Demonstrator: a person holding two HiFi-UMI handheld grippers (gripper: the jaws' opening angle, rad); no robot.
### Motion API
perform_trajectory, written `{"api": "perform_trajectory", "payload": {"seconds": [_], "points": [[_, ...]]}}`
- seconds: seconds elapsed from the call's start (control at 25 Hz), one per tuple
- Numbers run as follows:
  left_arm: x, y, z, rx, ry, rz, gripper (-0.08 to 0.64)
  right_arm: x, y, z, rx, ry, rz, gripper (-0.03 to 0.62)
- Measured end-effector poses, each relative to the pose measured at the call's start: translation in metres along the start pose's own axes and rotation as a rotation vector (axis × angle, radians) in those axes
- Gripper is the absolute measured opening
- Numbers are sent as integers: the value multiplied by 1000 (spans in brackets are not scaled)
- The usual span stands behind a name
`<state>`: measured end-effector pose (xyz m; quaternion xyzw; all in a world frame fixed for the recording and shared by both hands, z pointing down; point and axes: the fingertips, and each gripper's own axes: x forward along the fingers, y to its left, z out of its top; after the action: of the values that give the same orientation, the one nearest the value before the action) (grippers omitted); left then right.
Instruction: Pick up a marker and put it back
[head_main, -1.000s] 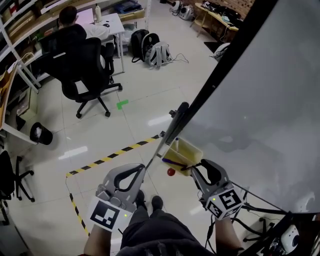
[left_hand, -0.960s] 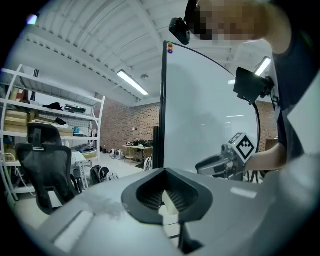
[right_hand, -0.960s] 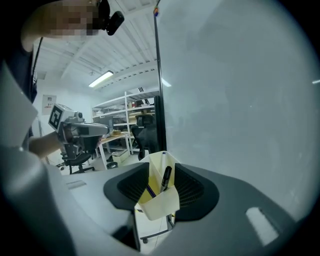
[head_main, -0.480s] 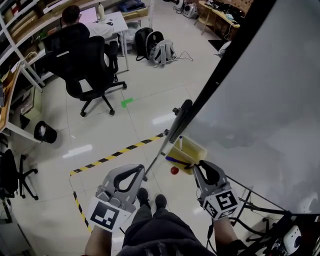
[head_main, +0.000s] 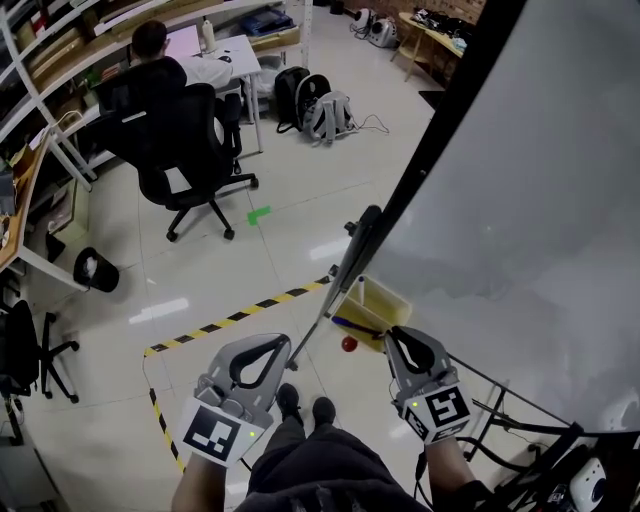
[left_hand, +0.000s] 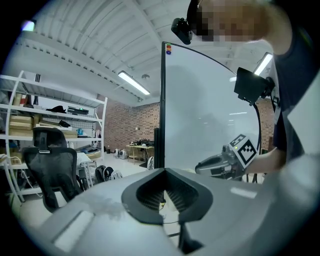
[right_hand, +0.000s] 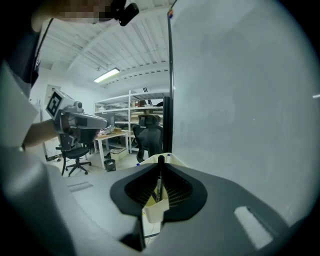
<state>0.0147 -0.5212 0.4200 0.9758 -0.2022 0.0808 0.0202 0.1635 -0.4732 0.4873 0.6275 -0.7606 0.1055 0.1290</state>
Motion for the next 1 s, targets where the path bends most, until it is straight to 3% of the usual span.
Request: {"api": "perform_trajectory", "payload": {"seconds": [0.28,0.56,0.76,1.0], "points": [[-10,2,11,7,-15,38,3,-1,10,46,-73,-81,60,35],[-24,5,27,31,-48,80,3,-1,44,114,-167,-229,187,34],[-36,9,46,48,-84,122,3,-13,63,167,-176,-342,269,34],[-53,5,65,82,-115,163,3,-33,82,205,-203,-435,339,34]]}}
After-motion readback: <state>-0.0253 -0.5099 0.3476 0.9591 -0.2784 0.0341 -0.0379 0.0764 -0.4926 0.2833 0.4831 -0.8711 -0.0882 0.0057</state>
